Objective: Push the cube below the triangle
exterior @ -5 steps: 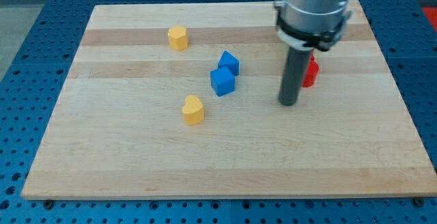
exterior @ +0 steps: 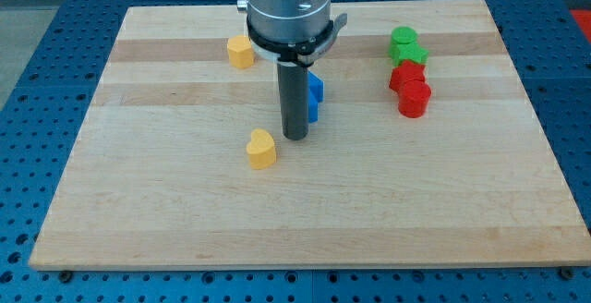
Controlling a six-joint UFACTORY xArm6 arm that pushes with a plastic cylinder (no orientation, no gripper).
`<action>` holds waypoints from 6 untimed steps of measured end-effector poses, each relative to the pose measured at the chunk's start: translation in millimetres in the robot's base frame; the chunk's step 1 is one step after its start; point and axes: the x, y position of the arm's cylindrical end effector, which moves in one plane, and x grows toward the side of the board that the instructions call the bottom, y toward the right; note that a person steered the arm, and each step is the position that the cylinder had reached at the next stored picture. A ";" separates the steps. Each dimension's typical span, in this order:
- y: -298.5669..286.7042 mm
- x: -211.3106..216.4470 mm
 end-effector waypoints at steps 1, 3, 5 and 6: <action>0.0 -4.5; 0.0 -11.9; 4.0 -14.9; 10.5 -23.0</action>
